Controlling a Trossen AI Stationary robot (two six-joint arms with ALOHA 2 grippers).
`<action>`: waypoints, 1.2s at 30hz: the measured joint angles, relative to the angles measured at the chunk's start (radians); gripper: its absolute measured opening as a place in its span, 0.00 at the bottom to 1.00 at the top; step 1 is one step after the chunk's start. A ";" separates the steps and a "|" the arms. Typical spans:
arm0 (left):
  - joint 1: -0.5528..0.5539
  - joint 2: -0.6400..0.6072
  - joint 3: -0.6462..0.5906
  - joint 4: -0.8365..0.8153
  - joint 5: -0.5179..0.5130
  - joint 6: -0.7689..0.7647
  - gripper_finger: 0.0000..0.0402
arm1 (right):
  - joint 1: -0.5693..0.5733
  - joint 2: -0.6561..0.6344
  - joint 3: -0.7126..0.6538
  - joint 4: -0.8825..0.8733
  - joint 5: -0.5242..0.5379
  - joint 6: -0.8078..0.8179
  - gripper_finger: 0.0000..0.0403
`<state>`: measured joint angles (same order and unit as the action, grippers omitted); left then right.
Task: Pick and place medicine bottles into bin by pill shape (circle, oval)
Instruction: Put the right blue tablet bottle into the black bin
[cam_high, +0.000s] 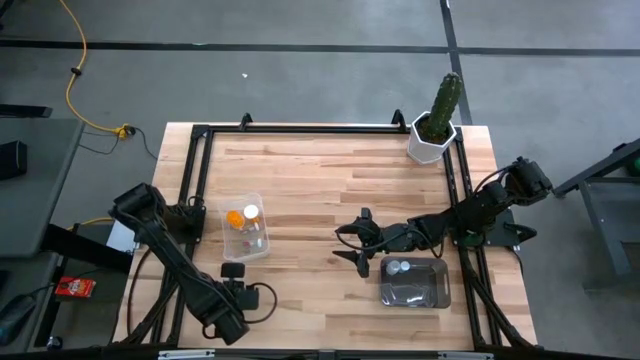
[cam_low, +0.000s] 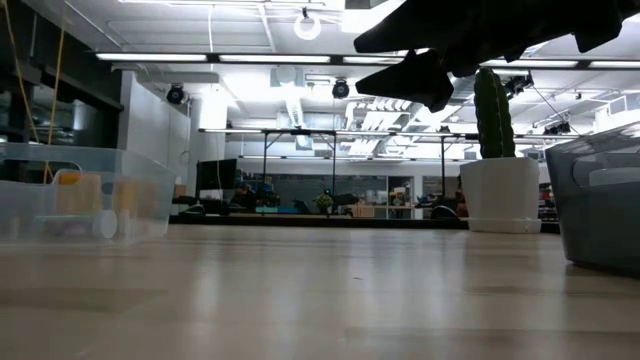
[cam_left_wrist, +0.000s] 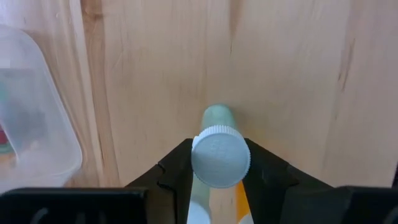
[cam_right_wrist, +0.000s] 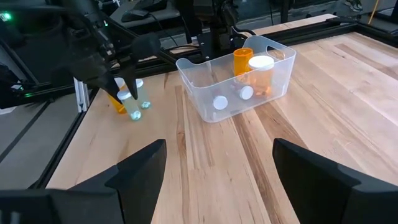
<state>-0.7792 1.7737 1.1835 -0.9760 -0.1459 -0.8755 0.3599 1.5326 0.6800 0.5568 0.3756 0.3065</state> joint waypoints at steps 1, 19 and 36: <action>0.000 -0.007 0.000 0.000 -0.007 -0.001 0.26 | 0.000 0.000 0.000 0.000 0.000 0.000 0.71; 0.090 -0.208 0.001 0.006 -0.668 0.155 0.26 | 0.000 0.000 0.000 0.000 -0.008 0.008 0.71; 0.357 -0.220 -0.267 0.868 -0.576 0.634 0.26 | 0.000 0.000 0.000 -0.047 -0.012 0.006 0.71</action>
<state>-0.4218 1.5536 0.9166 -0.1076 -0.7223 -0.2415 0.3599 1.5326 0.6796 0.5095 0.3641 0.3126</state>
